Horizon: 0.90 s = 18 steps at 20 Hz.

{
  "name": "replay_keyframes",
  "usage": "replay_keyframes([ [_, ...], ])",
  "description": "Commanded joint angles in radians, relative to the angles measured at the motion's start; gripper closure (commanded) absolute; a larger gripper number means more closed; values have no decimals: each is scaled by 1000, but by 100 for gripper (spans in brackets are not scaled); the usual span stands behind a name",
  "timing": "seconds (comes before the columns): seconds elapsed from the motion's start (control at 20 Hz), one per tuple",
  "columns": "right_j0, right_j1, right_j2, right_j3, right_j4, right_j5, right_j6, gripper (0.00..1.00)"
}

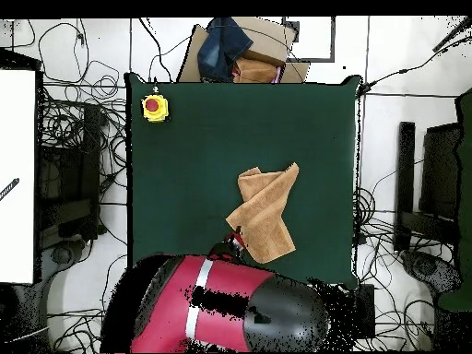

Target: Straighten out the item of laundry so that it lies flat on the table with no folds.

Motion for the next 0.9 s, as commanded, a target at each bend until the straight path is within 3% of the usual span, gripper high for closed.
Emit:
replay_keyframes([
  [0.05,-13,81,65,-98,-13,-85,282,0],
  [0.4,-12,100,63,-120,9,-68,265,0],
  [0.9,14,37,74,-116,76,29,254,0],
])
